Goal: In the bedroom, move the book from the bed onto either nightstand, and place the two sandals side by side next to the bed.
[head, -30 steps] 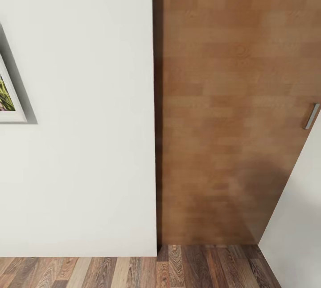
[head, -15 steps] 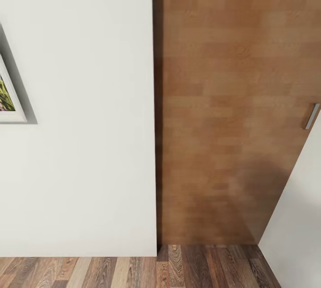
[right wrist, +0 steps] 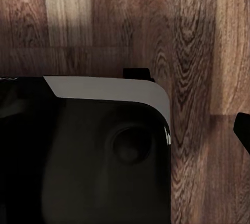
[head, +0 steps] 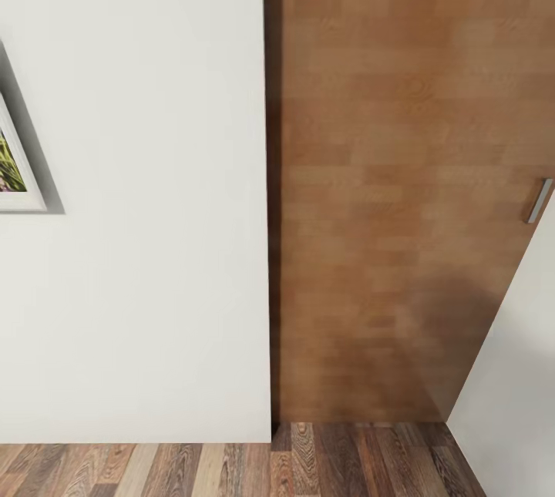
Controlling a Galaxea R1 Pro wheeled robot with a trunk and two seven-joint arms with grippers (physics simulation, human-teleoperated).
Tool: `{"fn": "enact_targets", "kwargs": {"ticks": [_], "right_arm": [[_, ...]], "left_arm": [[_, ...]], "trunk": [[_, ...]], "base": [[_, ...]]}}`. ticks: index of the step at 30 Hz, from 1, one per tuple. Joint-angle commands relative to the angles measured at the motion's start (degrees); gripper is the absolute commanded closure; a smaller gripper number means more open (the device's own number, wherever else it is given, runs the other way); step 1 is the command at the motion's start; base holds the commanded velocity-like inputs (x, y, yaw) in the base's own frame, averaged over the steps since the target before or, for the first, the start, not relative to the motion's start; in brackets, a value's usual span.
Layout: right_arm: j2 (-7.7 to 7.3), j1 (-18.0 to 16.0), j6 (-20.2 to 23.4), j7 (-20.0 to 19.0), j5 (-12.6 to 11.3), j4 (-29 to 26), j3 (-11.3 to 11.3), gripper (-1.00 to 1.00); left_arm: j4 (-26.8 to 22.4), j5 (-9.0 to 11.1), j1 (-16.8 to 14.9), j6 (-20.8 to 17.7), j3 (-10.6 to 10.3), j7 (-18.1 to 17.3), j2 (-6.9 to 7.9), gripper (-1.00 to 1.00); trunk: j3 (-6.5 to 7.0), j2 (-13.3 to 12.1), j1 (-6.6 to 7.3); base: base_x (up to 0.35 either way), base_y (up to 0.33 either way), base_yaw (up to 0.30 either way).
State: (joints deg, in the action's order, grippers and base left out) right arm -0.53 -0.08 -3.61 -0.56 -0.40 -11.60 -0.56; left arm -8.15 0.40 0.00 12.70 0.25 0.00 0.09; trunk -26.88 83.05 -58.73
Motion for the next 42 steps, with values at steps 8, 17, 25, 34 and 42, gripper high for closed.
{"fn": "enact_targets", "kwargs": {"ticks": [8, 17, 25, 34, 42], "right_arm": [[0.0, -0.01, -0.17, -0.06, -0.04, 0.0, -0.06, -1.0], [0.0, -0.01, -0.17, -0.06, -0.04, 0.0, 0.02, -1.0], [0.0, -0.01, -0.17, -0.06, -0.04, 0.0, 0.01, -1.0], [0.0, -0.01, -0.17, -0.06, -0.04, 0.0, 0.02, -1.0], [0.0, -0.01, -0.17, -0.06, -0.02, 0.02, 0.01, -1.0]], "left_arm": [[-0.02, 0.04, 0.0, 0.13, 0.01, 0.0, 0.0, -1.0], [-0.02, 0.04, 0.0, 0.13, 0.01, 0.0, -0.05, -1.0], [-0.02, 0.04, 0.0, 0.14, -0.05, 0.0, -0.08, -1.0], [-0.02, 0.04, 0.0, 0.17, -0.07, 0.0, -0.09, -1.0], [-0.02, 0.04, 0.0, 0.23, -0.16, 0.0, -0.28, -1.0]], "trunk": [[-0.05, 0.03, 0.0], [-0.05, 0.03, 0.0], [-0.05, 0.03, 0.0], [-0.05, 0.03, 0.0], [-0.05, 0.03, 0.0]], "base": [[0.0, 0.0, 0.006], [0.0, 0.0, 0.202], [0.0, 0.0, 0.287], [0.0, 0.0, 0.293], [0.0, 0.0, 0.293]]}}
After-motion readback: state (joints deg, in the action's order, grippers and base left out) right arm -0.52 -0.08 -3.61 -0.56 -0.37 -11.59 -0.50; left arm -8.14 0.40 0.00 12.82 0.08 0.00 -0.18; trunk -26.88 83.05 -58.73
